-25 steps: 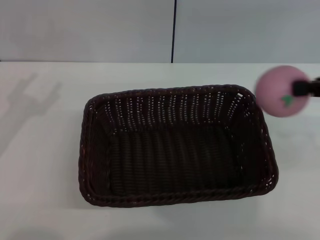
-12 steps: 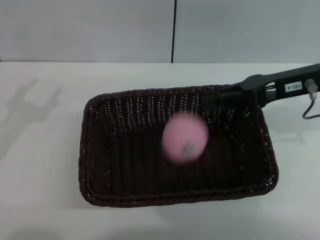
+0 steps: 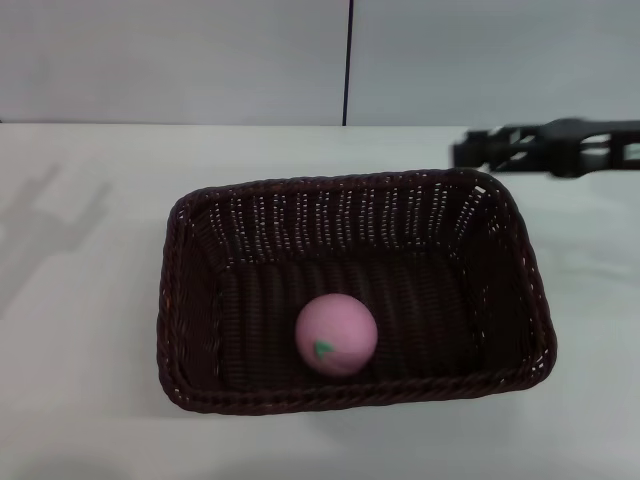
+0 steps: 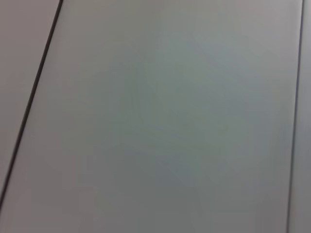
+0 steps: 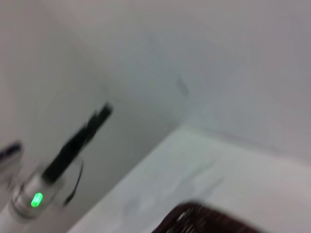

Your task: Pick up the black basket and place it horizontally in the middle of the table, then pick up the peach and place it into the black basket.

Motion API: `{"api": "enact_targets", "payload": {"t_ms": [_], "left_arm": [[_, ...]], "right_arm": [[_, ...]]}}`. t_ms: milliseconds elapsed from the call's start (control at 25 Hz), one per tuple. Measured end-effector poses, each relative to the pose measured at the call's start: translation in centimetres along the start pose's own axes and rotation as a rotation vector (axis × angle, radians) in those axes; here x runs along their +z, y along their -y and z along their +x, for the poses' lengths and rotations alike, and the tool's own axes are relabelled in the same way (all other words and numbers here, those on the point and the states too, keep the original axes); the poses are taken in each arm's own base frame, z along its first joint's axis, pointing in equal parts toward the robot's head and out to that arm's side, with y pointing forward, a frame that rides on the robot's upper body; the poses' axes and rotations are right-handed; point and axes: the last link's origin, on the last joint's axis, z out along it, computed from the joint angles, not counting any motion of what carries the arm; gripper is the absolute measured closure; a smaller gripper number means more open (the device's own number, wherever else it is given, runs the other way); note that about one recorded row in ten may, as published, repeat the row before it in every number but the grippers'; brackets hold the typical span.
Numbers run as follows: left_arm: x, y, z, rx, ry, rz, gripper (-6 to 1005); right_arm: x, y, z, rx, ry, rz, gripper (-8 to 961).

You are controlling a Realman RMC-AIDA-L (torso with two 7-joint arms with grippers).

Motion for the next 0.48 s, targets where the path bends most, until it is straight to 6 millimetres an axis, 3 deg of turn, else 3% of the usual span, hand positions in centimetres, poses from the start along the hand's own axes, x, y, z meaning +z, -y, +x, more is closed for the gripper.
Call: {"api": "enact_targets", "payload": {"t_ms": [120,240,360,480], "left_arm": [[-1.0,0.4,-0.3,0.007,-0.004,0.043,215],[-2.5,0.7,-0.7,0.024,-0.027,0.099,215],[-4.1,0.8,-1.0,0.051,-0.057,0.156,215],[-5.4,0.8,-1.6,0.073,-0.054,0.207,215]], "right_arm": [[-3.0,0.5,1.3,-0.057,0.192,0.043,394],[-5.5,1.1,4.4,-0.115,0.425,0.105,272],[-6.8,1.5,7.6,-0.181,0.62,0.202,157],[-7.0,1.5,10.3,-0.232,0.771,0.33,157]]}}
